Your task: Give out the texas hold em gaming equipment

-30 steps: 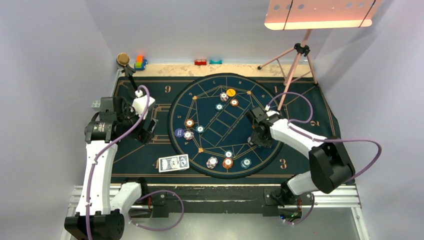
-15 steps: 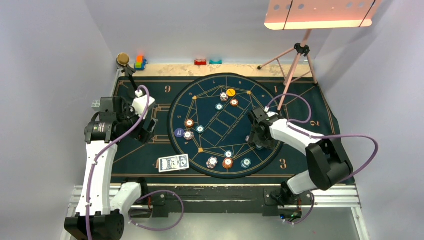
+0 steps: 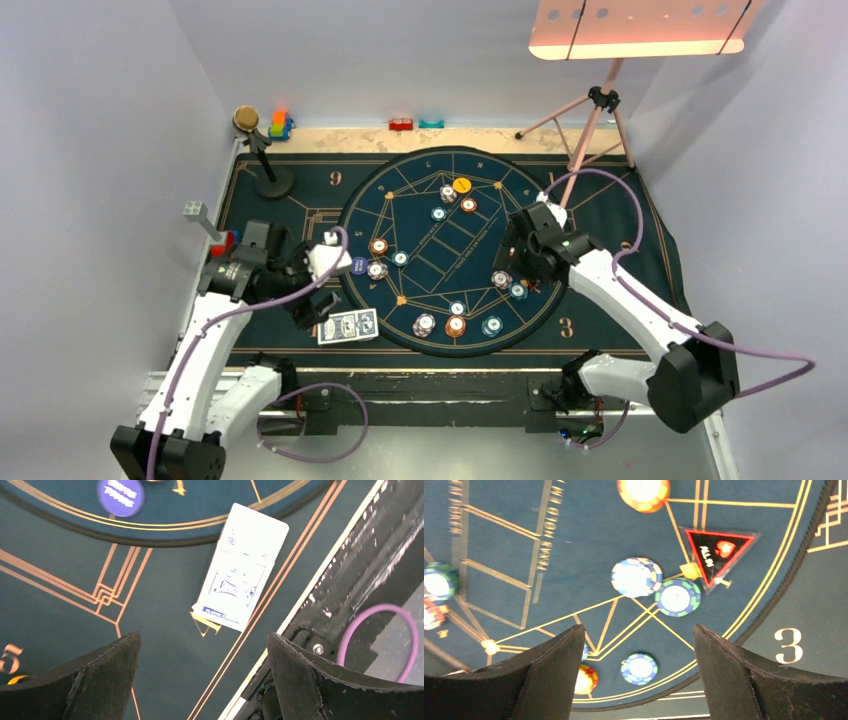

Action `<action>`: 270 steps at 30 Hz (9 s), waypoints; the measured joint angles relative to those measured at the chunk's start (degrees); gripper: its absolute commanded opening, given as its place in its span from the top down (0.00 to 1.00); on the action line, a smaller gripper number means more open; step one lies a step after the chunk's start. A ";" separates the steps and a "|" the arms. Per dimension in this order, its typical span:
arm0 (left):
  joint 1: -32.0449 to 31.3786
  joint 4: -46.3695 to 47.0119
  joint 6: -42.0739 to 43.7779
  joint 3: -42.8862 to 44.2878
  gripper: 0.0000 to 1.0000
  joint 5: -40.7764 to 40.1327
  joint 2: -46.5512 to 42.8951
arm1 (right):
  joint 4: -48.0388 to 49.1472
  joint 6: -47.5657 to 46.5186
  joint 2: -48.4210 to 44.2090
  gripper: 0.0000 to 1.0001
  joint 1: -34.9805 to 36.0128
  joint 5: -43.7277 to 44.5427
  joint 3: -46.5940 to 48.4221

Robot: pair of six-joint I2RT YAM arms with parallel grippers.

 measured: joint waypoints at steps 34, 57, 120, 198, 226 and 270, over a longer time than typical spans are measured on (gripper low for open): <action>-17.97 21.40 8.63 -20.04 0.00 -6.08 11.65 | 4.57 -9.11 -0.90 0.09 -0.31 -13.97 11.10; -18.34 19.15 10.56 -16.15 0.00 -9.27 8.81 | 4.94 -9.18 0.50 0.08 -0.72 -14.75 11.17; -18.45 -1.03 1.88 11.43 1.00 -2.21 12.70 | 61.72 13.62 17.18 0.08 19.85 -49.00 2.69; -12.90 -1.84 0.68 8.11 0.91 7.87 5.90 | 56.22 14.84 21.68 0.48 17.94 -54.12 8.33; -12.85 -0.76 0.42 6.21 1.00 6.86 6.05 | 47.69 10.49 11.98 0.85 11.82 -52.54 4.94; -12.52 -4.81 0.35 4.15 1.00 6.03 0.28 | 36.33 3.80 65.75 0.41 14.51 -48.04 54.58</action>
